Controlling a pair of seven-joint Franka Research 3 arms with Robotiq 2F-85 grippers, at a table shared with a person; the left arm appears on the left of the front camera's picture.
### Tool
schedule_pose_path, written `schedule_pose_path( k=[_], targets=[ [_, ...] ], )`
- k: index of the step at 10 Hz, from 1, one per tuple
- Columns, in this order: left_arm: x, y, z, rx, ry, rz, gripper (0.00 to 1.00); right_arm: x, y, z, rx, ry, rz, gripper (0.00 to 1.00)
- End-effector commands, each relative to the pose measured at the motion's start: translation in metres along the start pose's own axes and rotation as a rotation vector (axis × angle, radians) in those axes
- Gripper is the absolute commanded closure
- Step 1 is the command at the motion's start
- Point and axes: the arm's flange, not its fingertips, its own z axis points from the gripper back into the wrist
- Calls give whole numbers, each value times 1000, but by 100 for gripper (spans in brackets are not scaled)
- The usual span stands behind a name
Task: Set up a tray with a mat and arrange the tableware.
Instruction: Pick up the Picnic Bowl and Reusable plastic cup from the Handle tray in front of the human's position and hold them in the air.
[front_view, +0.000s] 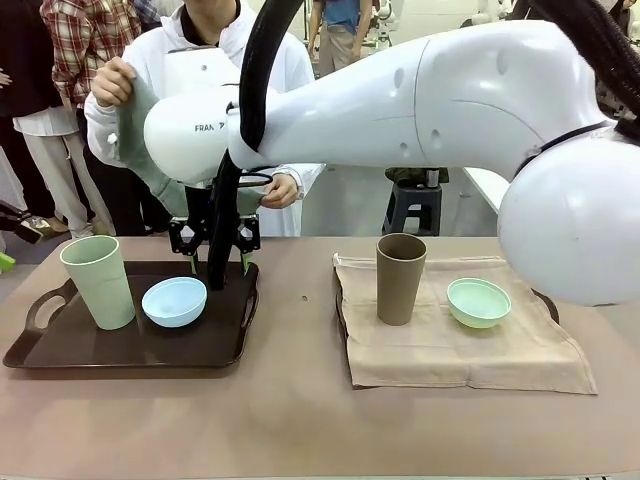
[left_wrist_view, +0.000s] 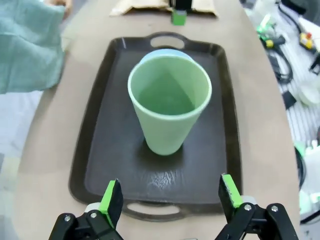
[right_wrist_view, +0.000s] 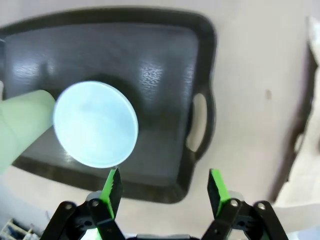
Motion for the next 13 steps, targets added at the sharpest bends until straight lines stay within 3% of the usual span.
schedule_pose_path(
  k=[1, 5, 8, 10, 11, 13],
  targets=[
    [-24, 22, 5, -29, 7, -80, 0, 17, 9, -7, 12, -1, 12, 12],
    [-29, 24, -26, -2, -95, -61, 0, 24, 9, -27, 82, 20, 28, 12],
    [8, 8, -53, 32, -147, -67, 0, 22, 10, -37, 88, 32, 34, 12],
    [14, 7, -63, 80, -120, -18, 0, 22, 8, -42, 72, 67, 20, 12],
    [7, 15, -54, 3, -142, -64, 0, 18, 7, -38, 51, 15, 22, 12],
    [7, 15, -54, 3, -142, -64, 0, 18, 7, -38, 51, 15, 22, 12]
  ],
)
